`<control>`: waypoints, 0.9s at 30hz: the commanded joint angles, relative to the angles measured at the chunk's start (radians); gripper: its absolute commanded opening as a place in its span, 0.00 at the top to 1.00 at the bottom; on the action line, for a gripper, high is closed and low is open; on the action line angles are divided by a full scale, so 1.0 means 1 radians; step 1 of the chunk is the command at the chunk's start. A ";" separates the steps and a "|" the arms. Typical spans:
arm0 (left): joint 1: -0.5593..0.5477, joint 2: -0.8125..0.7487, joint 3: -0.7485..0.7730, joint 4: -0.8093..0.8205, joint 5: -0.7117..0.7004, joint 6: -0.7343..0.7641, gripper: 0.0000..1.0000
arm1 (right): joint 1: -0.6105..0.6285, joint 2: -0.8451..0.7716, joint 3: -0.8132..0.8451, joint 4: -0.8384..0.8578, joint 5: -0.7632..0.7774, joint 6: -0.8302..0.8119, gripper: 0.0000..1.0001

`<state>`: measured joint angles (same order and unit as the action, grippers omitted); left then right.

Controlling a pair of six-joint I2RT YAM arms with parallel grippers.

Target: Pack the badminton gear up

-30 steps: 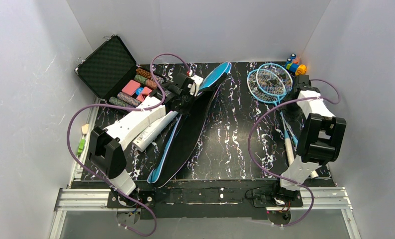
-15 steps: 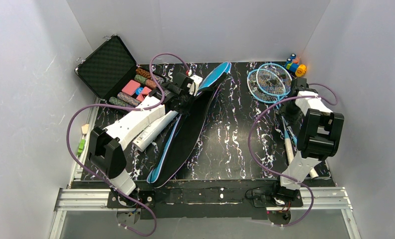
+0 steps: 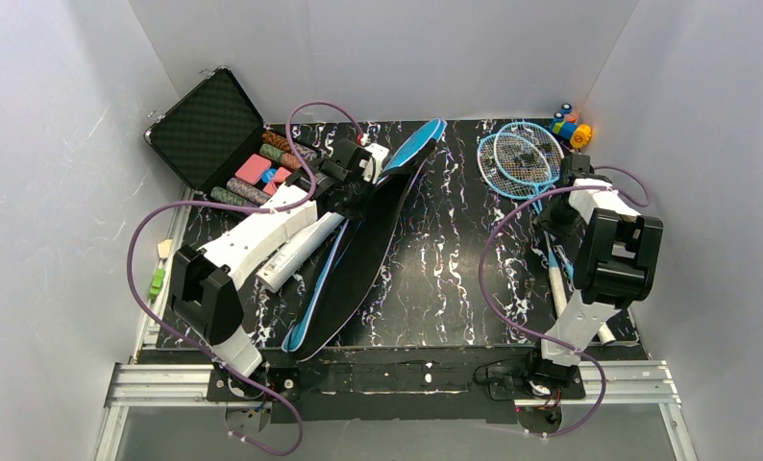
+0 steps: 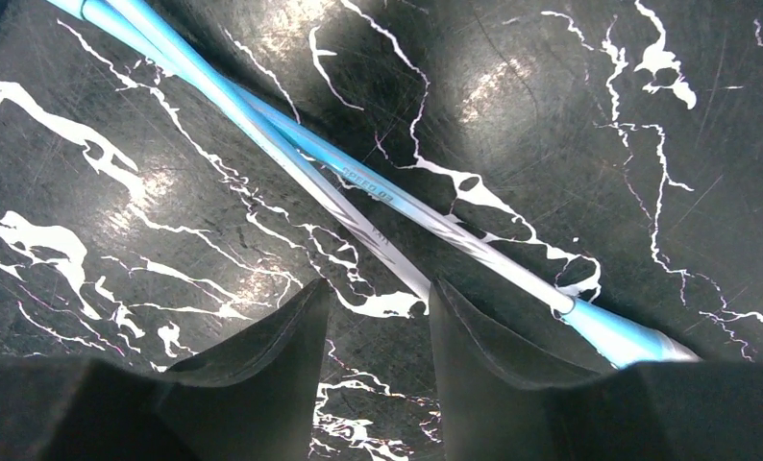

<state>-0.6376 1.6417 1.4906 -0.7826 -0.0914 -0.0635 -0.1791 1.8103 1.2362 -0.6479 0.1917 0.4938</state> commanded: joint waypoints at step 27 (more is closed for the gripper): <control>0.009 -0.072 0.035 0.011 0.004 -0.007 1.00 | 0.147 0.059 0.041 0.016 -0.045 0.000 0.99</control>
<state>-0.6369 1.6417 1.4929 -0.7856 -0.0895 -0.0635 -0.0437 1.8542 1.2884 -0.6487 0.1864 0.4728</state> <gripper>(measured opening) 0.037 0.025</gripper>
